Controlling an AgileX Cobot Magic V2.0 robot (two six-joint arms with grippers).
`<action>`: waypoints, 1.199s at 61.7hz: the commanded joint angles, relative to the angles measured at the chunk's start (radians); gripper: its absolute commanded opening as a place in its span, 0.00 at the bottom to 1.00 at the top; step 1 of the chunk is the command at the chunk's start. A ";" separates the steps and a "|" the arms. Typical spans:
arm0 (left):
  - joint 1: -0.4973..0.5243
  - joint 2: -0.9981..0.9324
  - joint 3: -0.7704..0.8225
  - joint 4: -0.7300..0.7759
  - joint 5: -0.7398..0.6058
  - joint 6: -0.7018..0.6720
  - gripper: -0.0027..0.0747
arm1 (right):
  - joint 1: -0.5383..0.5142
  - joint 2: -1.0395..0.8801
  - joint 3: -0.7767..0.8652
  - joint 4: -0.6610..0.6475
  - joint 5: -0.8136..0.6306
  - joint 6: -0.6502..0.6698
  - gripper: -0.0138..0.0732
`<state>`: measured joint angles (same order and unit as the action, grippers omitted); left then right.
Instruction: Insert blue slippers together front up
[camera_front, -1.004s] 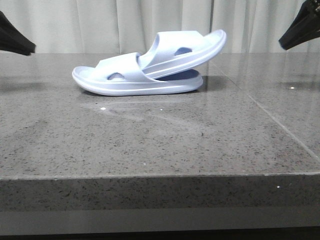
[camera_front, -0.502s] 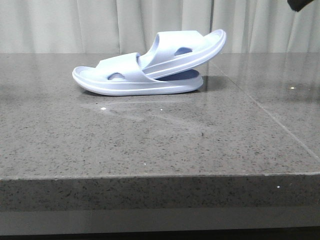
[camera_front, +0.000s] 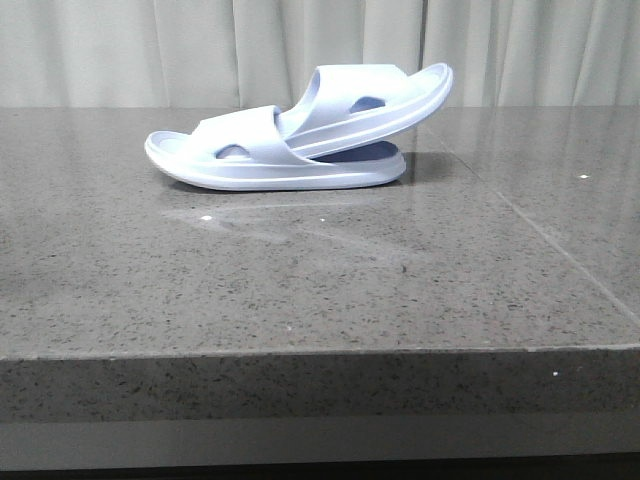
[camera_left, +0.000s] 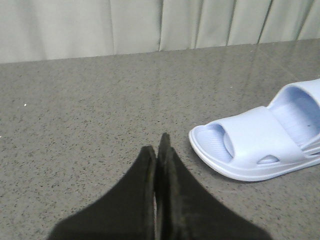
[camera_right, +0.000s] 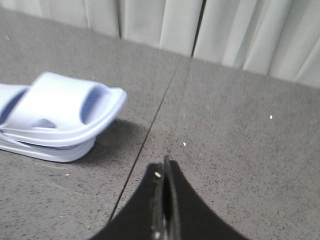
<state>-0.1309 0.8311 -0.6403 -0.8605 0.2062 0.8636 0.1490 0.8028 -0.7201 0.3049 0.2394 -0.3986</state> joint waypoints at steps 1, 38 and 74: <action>-0.051 -0.084 0.035 -0.009 -0.108 0.003 0.01 | 0.020 -0.101 0.036 0.006 -0.095 -0.001 0.04; -0.118 -0.475 0.221 0.024 -0.112 0.003 0.01 | 0.033 -0.586 0.313 0.012 -0.104 -0.001 0.04; -0.118 -0.475 0.221 0.020 -0.112 0.003 0.01 | 0.033 -0.586 0.313 0.012 -0.105 -0.001 0.04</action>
<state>-0.2411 0.3507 -0.3920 -0.8325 0.1433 0.8636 0.1794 0.2090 -0.3824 0.3123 0.2178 -0.3986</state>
